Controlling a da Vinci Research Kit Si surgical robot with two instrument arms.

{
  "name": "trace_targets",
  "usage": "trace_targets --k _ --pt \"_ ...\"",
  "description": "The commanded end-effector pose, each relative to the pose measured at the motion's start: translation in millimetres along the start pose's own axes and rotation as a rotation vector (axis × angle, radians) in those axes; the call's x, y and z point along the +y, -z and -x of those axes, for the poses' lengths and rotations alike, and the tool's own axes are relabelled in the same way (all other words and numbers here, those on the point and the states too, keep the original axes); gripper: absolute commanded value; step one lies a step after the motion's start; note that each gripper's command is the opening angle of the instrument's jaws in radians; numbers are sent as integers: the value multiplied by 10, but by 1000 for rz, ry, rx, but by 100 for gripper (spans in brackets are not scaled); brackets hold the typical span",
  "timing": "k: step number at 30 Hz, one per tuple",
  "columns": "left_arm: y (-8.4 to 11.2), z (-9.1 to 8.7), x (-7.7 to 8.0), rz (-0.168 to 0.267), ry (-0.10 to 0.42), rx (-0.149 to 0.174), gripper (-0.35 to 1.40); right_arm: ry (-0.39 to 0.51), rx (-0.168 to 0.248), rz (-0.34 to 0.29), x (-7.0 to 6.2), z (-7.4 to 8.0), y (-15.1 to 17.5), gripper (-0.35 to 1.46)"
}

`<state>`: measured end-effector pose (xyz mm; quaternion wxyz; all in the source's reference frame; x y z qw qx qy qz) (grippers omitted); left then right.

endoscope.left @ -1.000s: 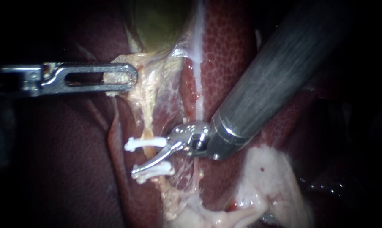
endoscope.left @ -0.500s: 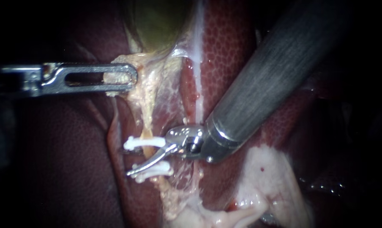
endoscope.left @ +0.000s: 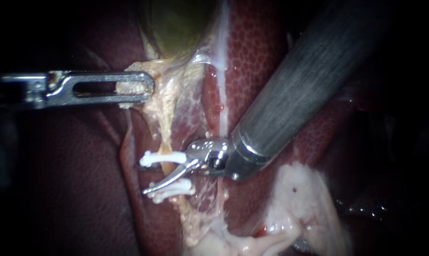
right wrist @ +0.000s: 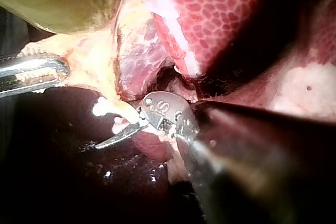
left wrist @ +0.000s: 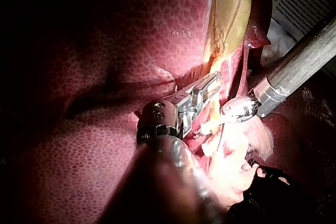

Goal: Go to the cutting position left tube

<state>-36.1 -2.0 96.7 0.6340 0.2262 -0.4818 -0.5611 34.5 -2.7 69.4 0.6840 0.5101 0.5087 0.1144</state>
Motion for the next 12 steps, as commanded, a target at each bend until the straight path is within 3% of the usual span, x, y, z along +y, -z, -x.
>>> trace_targets --k 1,12 --pt "0 0 0 0 0 0 -35 0 0 0 0 0 0 106" --pt "1 0 0 0 0 0 -35 1 -1 -1 0 1 0 106"
